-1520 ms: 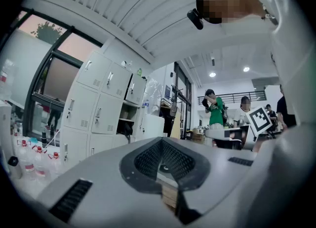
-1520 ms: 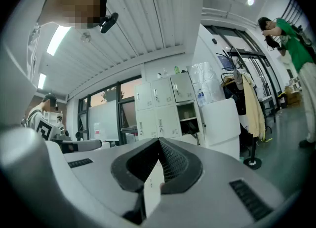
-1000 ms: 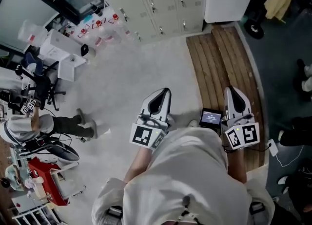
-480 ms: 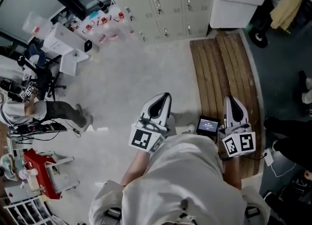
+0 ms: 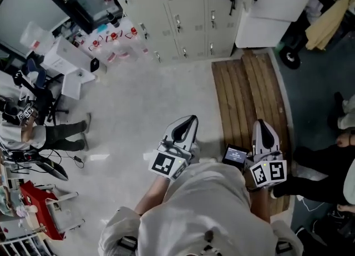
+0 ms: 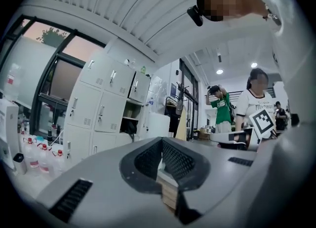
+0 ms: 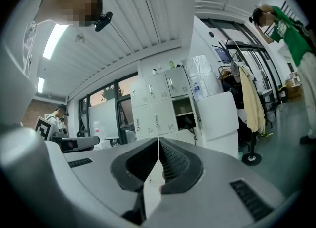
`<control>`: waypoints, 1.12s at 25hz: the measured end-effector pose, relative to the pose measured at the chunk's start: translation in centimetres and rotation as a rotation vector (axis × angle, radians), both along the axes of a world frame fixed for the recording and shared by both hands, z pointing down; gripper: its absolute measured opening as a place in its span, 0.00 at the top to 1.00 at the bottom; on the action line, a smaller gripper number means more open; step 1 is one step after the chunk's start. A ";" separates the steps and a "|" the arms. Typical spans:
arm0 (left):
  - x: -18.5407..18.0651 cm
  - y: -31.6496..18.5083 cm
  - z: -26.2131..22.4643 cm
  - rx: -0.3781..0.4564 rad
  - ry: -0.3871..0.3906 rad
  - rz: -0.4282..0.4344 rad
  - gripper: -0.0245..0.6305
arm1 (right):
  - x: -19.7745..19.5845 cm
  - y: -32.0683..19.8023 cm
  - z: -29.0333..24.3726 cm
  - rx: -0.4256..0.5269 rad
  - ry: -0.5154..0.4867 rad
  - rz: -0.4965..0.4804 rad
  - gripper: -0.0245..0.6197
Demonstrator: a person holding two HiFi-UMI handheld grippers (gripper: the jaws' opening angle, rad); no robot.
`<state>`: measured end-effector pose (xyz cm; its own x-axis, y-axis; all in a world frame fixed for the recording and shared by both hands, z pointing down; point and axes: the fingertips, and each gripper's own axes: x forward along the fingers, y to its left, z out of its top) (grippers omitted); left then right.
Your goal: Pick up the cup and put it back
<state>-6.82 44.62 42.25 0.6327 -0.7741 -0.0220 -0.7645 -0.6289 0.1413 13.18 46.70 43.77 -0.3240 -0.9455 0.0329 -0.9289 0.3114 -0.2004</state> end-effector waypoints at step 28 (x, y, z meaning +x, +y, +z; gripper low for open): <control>-9.8 -20.0 -0.2 -0.013 0.038 0.037 0.95 | -8.8 -19.4 -1.7 -0.035 0.017 0.084 0.92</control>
